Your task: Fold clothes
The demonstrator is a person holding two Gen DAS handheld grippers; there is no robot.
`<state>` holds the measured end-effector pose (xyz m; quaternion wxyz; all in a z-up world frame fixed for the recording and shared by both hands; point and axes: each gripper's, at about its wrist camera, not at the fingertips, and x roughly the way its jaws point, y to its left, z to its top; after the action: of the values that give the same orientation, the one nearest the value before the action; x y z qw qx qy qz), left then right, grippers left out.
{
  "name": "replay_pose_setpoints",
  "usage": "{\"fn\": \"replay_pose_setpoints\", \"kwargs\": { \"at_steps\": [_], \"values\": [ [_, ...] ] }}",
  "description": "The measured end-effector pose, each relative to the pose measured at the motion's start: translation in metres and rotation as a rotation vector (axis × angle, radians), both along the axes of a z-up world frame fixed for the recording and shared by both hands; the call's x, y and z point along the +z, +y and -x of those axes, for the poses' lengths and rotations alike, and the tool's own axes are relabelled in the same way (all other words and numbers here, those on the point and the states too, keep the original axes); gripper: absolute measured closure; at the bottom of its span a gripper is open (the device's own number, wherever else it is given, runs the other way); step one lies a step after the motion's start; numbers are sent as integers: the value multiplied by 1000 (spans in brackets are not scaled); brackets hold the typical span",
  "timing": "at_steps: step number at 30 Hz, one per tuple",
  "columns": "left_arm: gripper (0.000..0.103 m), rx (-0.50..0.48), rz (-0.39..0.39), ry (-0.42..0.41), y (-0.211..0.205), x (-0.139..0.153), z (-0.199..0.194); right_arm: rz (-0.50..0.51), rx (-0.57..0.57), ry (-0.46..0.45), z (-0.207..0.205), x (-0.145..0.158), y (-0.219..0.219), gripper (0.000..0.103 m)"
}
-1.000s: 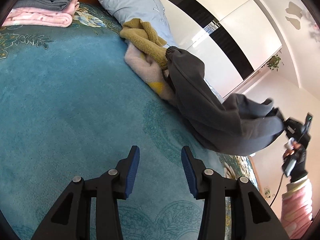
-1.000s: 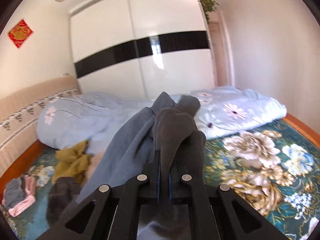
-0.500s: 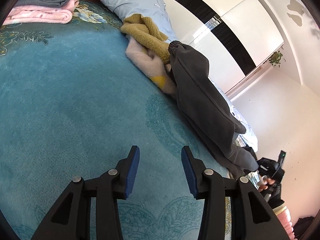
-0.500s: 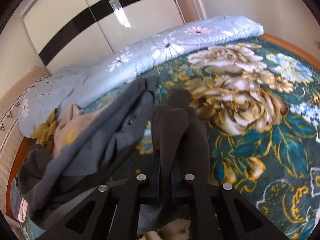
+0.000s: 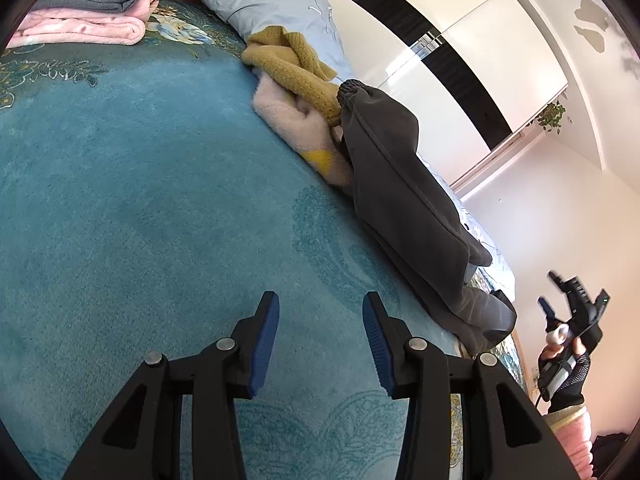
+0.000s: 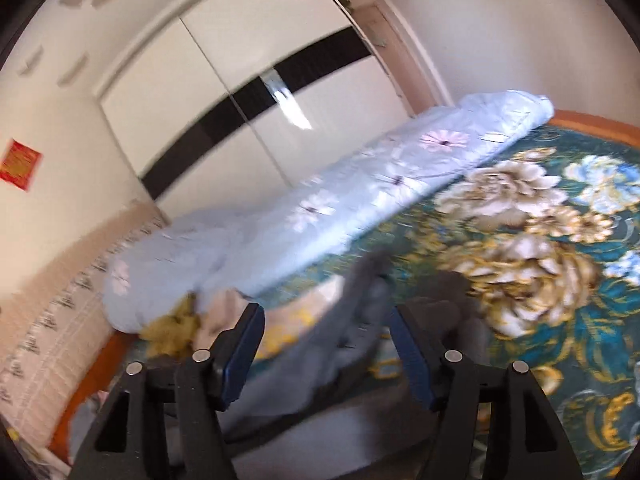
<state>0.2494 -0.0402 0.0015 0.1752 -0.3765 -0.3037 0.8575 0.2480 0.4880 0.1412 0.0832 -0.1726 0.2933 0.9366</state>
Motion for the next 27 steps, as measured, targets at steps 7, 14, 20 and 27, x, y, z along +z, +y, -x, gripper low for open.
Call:
{"fn": "replay_pose_setpoints", "kwargs": {
  "at_steps": [7, 14, 20, 27],
  "values": [
    [58, 0, 9, -9, 2, -2, 1, 47, 37, 58, 12, 5, -13, 27],
    [58, -18, 2, -24, 5, -6, 4, 67, 95, -140, 61, -15, -26, 27],
    [58, -33, -6, -33, 6, -8, 5, 128, 50, -306, 110, -43, -25, 27],
    [57, -32, -38, -55, 2, -12, 8, 154, 41, -458, 157, -72, -34, 25]
  ]
}}
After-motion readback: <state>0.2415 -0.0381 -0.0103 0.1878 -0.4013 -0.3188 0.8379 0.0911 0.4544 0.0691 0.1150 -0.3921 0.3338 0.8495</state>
